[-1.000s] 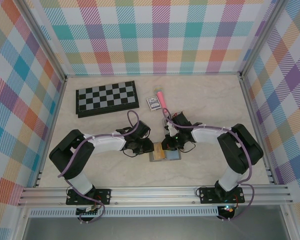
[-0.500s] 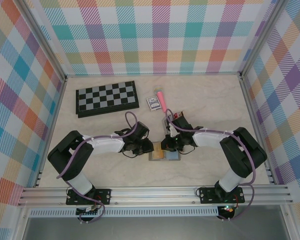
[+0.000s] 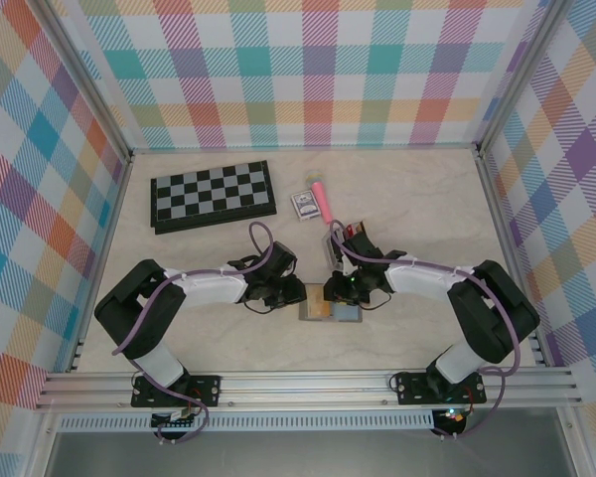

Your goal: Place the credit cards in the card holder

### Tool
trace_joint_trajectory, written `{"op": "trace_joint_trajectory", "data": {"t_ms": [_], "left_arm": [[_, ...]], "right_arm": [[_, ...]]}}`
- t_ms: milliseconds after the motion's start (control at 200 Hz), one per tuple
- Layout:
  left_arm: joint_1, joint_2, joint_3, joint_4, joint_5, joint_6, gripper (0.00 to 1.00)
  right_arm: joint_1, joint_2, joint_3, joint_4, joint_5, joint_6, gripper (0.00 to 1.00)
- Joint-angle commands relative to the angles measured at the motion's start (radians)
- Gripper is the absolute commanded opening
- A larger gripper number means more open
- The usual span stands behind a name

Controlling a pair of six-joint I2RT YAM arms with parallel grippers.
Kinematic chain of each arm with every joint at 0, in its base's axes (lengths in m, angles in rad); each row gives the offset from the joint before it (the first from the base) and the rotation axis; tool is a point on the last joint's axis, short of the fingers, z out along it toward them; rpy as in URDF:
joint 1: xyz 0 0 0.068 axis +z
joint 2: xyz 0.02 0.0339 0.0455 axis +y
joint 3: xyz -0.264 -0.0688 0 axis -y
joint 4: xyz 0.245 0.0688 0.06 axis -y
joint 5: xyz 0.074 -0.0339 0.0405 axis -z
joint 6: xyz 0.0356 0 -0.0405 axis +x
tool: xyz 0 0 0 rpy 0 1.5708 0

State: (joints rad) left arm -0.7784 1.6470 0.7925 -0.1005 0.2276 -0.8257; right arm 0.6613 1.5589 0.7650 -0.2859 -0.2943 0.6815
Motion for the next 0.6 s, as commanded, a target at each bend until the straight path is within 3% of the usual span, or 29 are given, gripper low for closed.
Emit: {"op": "trace_joint_trajectory", "data": {"t_ms": [0,295,595], "left_arm": [[-0.017,0.003,-0.007,0.006,0.018,0.004,0.24],[-0.018,0.005,-0.003,0.006,0.021,0.004,0.23],[-0.019,-0.002,-0.011,0.015,0.022,-0.008,0.23]], "right_arm": [[0.004,-0.002,0.016,-0.028,0.000,0.016,0.26],[0.015,0.050,0.029,0.004,-0.054,0.026,0.13],[0.038,0.061,0.034,0.066,-0.083,0.076,0.13]]}}
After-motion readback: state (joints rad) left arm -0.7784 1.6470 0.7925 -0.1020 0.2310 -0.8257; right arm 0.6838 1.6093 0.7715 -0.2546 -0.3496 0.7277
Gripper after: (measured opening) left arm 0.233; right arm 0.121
